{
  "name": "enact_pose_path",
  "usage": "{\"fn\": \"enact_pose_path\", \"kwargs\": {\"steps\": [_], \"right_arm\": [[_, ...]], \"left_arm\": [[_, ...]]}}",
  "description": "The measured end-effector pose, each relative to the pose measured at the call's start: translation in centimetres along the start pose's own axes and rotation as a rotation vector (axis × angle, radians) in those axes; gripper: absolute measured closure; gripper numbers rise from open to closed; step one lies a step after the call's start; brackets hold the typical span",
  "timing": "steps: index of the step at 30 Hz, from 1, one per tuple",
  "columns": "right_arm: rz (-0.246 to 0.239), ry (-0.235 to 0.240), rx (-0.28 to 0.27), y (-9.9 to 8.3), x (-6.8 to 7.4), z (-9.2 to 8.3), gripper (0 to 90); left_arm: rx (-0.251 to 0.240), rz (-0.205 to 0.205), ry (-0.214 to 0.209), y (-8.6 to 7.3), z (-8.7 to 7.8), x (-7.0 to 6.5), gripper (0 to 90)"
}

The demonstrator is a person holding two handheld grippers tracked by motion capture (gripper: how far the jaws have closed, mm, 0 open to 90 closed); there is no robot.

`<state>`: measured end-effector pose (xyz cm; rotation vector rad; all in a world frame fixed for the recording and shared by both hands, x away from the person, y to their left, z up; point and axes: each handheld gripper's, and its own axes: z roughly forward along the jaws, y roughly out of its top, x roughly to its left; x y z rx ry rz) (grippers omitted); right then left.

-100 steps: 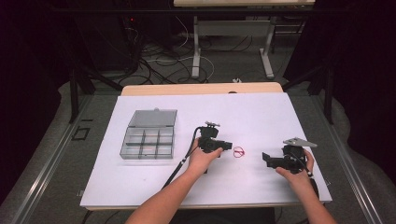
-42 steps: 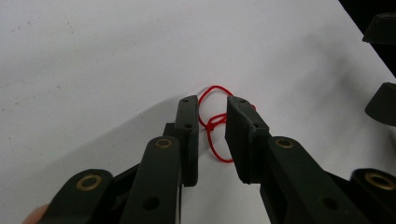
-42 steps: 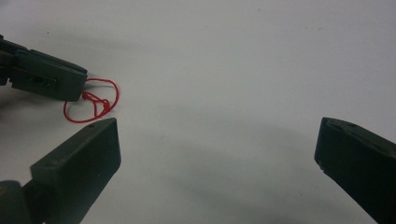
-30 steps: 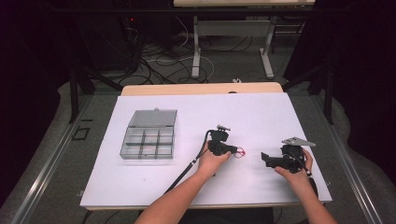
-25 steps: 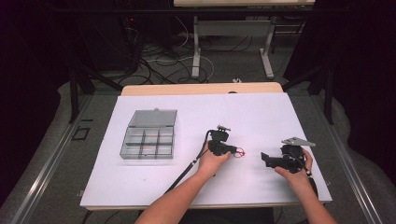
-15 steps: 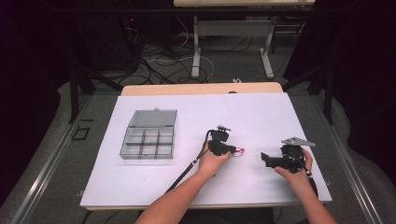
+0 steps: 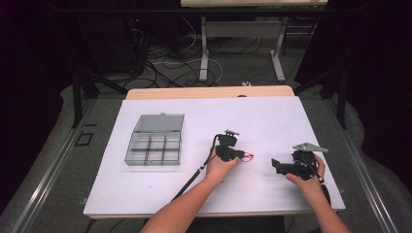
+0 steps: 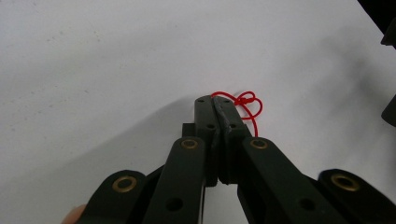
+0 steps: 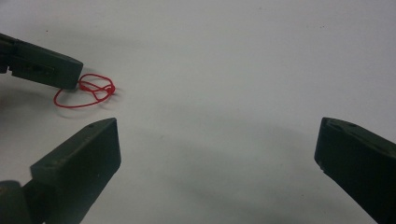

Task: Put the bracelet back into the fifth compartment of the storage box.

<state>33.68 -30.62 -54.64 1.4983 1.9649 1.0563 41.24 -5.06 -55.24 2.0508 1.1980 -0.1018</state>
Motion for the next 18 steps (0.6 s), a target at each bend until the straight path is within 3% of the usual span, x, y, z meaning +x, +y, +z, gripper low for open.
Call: {"fn": "enact_pose_path", "kwargs": {"steps": [4,7,18], "right_arm": [[0.001,-0.004,-0.003,0.0,0.0,0.0,0.0],[-0.003,-0.001,0.000,0.0,0.0,-0.1,0.1],[-0.002,-0.004,0.000,0.0,0.0,-0.1,0.0]], "left_arm": [[-0.029,-0.017,-0.001,0.2,-0.4,0.1,90.0],[-0.020,-0.006,0.000,0.2,-0.8,0.2,90.0],[-0.056,-0.031,0.017,0.3,-2.4,1.3,90.0]]}}
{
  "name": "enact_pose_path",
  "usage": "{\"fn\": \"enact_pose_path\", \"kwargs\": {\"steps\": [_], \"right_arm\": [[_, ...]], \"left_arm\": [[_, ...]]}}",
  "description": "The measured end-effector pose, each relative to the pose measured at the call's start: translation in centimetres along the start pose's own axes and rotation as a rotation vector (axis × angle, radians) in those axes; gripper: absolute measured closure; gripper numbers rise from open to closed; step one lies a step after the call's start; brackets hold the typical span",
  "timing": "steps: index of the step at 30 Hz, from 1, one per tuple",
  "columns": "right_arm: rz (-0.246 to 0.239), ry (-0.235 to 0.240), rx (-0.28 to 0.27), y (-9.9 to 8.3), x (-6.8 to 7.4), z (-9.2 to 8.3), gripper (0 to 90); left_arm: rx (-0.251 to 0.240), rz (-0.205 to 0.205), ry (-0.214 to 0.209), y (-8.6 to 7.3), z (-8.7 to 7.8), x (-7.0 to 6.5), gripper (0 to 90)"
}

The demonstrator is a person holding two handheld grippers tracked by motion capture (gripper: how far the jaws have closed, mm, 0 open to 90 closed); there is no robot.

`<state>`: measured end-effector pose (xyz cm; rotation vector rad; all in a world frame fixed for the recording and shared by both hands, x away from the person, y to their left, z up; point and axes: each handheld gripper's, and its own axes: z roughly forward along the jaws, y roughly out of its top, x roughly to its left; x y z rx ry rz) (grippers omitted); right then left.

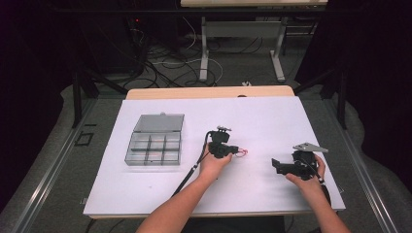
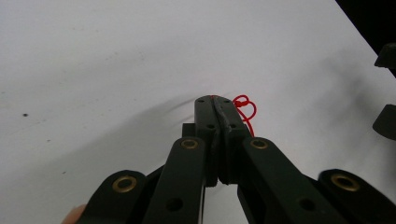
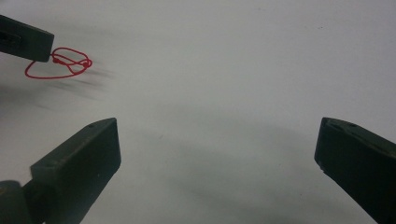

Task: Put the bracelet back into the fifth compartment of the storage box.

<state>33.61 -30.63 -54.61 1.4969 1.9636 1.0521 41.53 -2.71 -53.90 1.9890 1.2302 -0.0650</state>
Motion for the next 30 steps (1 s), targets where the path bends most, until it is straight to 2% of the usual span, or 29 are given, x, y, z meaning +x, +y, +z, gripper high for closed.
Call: {"fn": "enact_pose_path", "kwargs": {"steps": [3,8,13,14,19,30], "right_arm": [[-0.001,-0.001,0.000,0.0,0.0,0.0,0.0],[-0.004,0.000,-0.001,0.0,0.0,0.0,0.0],[-0.002,0.000,-0.002,0.0,-0.1,-0.1,0.0],[-0.002,0.000,-0.002,0.0,-0.1,-0.1,0.0],[-0.002,-0.002,-0.002,0.0,0.0,0.0,0.0],[0.001,-0.001,-0.001,0.0,0.0,-0.1,0.0]], "left_arm": [[0.000,-0.004,0.004,0.1,-0.4,0.3,90.0],[-0.028,-0.026,0.030,0.3,-1.4,1.0,90.0],[-0.037,-0.027,0.043,0.4,-2.5,1.8,90.0],[-0.045,-0.042,0.054,0.4,-2.7,1.9,90.0],[-0.059,-0.043,0.058,0.5,-3.8,2.5,90.0],[-0.090,-0.073,0.078,0.5,-6.6,4.0,90.0]]}}
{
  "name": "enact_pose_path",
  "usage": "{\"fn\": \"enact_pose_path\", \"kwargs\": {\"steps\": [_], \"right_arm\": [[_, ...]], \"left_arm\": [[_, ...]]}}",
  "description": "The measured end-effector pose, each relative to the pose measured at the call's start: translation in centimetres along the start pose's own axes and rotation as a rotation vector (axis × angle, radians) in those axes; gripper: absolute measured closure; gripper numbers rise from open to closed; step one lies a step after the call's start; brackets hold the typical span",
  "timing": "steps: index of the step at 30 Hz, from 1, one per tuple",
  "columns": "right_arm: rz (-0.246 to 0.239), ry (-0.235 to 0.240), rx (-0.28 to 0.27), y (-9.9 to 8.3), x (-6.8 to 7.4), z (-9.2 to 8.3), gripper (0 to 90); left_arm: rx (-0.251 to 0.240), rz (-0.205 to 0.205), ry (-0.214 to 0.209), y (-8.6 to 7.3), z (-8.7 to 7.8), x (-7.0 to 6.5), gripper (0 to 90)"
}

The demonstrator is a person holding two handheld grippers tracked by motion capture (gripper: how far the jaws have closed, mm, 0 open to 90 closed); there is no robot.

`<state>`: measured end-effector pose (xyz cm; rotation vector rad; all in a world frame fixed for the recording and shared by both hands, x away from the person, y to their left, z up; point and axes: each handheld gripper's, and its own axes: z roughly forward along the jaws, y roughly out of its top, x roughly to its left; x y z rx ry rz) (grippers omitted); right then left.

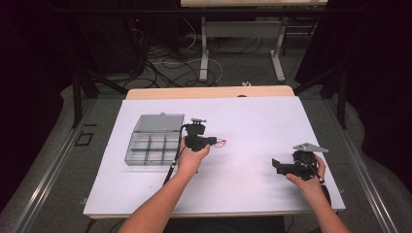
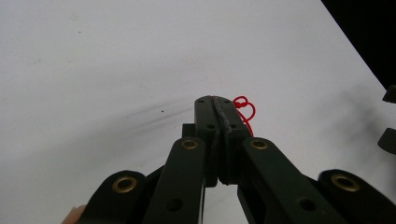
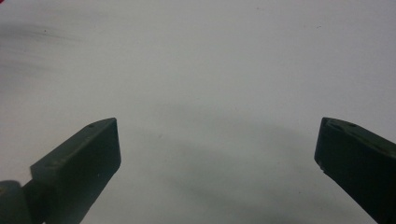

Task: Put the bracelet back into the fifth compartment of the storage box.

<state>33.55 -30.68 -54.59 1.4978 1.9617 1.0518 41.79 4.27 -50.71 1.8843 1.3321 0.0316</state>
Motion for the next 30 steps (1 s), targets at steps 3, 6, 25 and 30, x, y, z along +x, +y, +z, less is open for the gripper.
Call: {"fn": "enact_pose_path", "kwargs": {"steps": [3,6,25,30], "right_arm": [[0.000,0.000,0.001,0.0,0.0,0.0,0.0],[0.000,-0.002,0.001,0.0,0.0,0.0,0.0],[0.019,-0.015,0.003,0.0,-0.1,0.1,0.8],[0.016,-0.022,0.003,0.1,0.0,0.0,1.8]], "left_arm": [[-0.006,-0.005,0.001,0.0,-0.5,0.3,90.0],[-0.014,-0.003,0.009,0.1,-1.5,0.8,90.0],[-0.039,-0.009,0.016,-0.2,-5.4,2.4,90.0],[-0.043,-0.014,0.020,-0.4,-6.0,2.8,90.0]]}}
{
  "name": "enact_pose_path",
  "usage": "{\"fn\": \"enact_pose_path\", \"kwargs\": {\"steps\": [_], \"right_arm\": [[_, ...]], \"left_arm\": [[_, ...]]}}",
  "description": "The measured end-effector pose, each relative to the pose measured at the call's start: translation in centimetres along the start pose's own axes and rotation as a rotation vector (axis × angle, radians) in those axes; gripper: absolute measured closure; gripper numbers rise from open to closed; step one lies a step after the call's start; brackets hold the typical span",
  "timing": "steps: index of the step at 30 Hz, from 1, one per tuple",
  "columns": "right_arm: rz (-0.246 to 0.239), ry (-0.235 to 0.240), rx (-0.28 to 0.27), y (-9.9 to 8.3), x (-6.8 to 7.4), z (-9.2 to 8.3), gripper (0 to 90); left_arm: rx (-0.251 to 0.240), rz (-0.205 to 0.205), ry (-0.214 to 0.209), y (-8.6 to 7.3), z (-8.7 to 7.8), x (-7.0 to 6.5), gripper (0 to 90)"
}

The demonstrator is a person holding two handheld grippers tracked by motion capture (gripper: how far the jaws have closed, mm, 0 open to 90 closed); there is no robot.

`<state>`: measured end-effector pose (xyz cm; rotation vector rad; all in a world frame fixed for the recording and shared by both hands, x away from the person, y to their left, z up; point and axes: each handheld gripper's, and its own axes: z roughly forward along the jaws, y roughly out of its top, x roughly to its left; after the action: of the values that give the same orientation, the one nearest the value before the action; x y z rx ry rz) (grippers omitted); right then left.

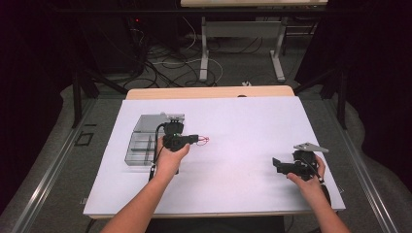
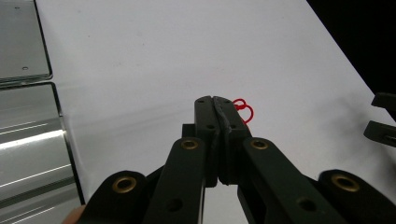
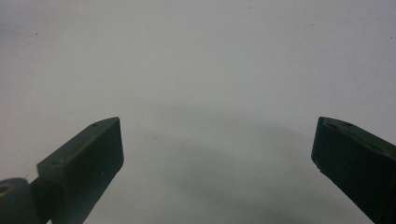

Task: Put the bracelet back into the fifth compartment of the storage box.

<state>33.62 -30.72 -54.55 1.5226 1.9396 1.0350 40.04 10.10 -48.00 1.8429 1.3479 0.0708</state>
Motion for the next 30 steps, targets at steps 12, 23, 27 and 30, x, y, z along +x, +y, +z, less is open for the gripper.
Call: {"fn": "enact_pose_path", "kwargs": {"steps": [12,23,27,30], "right_arm": [[-0.018,0.011,-0.005,0.1,0.3,0.0,0.0],[-0.023,0.019,0.006,0.1,0.4,0.0,0.0],[-0.016,0.016,0.005,0.1,0.5,0.0,0.0],[-0.017,0.019,0.009,0.1,0.4,0.0,0.0]], "left_arm": [[-0.022,-0.015,0.018,-0.7,-1.7,1.5,90.0],[-0.027,-0.038,0.024,-1.4,-3.4,2.8,90.0],[-0.026,-0.038,0.032,-1.8,-4.1,3.5,89.9],[-0.028,-0.051,0.040,-2.2,-4.6,4.1,89.9]]}}
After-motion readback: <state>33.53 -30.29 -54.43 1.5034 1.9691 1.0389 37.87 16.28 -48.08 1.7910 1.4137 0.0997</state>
